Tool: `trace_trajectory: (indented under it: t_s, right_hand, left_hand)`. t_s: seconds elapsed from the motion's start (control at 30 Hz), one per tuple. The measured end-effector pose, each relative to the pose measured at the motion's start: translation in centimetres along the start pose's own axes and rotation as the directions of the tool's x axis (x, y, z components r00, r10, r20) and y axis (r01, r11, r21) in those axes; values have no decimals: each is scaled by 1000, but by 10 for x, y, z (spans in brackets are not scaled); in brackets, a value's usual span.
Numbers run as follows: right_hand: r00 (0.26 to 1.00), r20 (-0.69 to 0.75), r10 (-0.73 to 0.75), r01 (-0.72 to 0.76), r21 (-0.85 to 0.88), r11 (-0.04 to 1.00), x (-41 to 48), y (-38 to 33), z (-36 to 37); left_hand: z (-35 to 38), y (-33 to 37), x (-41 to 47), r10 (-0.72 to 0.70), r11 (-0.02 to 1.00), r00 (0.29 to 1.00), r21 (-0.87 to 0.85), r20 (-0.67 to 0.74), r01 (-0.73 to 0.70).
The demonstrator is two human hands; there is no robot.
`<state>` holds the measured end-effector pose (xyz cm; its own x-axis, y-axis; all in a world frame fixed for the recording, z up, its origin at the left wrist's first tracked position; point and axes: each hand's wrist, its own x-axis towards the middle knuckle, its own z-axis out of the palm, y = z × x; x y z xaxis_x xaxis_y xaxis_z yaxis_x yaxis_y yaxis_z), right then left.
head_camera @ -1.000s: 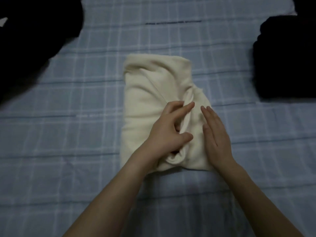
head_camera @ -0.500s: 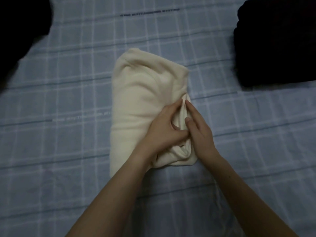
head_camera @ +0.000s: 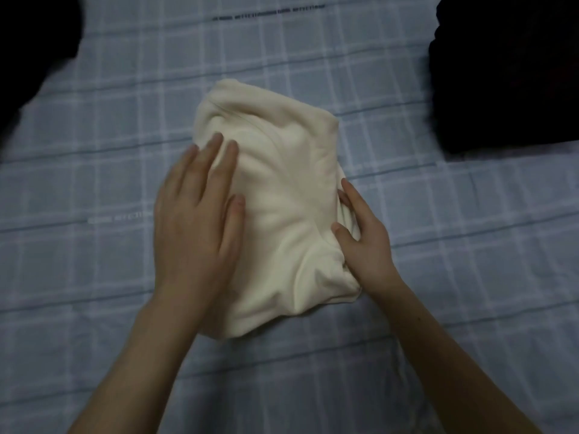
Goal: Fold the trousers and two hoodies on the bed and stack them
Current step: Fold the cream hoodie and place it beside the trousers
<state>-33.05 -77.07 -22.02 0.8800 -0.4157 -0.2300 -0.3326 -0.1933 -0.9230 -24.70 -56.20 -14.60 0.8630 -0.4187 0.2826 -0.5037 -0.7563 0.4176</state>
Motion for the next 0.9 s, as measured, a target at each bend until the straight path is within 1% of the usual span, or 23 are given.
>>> trace_trajectory:
  t_s: [0.03,0.1,0.13,0.17,0.2,0.23,0.27,0.3,0.37,0.43,0.53,0.67,0.8,0.9]
  right_hand:
    - [1000,6,22,-22,-13,1000,0,-4,-1]
    - [998,-33,45,-47,-51,998,0,-15,-5]
    - [996,-85,-3,-5,-102,995,0,-22,-6]
    - [986,-133,-101,77,-180,981,1,-30,-5]
    - [965,-149,-218,171,-277,946,3,-37,-1]
    - [943,-123,-308,243,-376,894,4,-43,7]
    - [934,-72,-351,280,-462,841,6,-47,18]
    - [936,-14,-352,292,-529,797,7,-48,29]
    - [960,86,-266,262,-615,744,11,-38,49]
    - [974,115,-195,222,-654,724,16,-16,60]
    - [972,91,-219,219,-695,685,26,11,69]
    - [975,95,-199,206,-714,669,32,3,71]
    - [976,103,-191,207,-702,681,30,2,67]
    - [969,81,-232,230,-638,735,27,4,62]
  left_hand:
    - [5,-7,7,-62,995,995,82,81,56]
    - [24,-10,14,-155,985,958,106,243,133]
    - [35,-10,13,-164,984,948,112,274,137]
    - [44,-11,11,-153,984,948,132,278,120]
    - [50,-13,9,-141,982,953,163,269,99]
    - [55,-15,6,-135,977,957,194,258,85]
    - [58,-17,4,-128,973,960,219,248,73]
    - [60,-17,3,-121,969,963,237,242,62]
    - [67,-14,3,-102,961,965,275,242,33]
    - [80,-14,0,-84,950,964,312,252,2]
    - [98,-27,-2,-101,941,959,339,264,5]
    - [91,-28,7,-135,951,940,309,312,33]
    - [87,-27,6,-133,952,940,303,313,34]
    - [88,-32,2,-121,957,946,287,302,31]
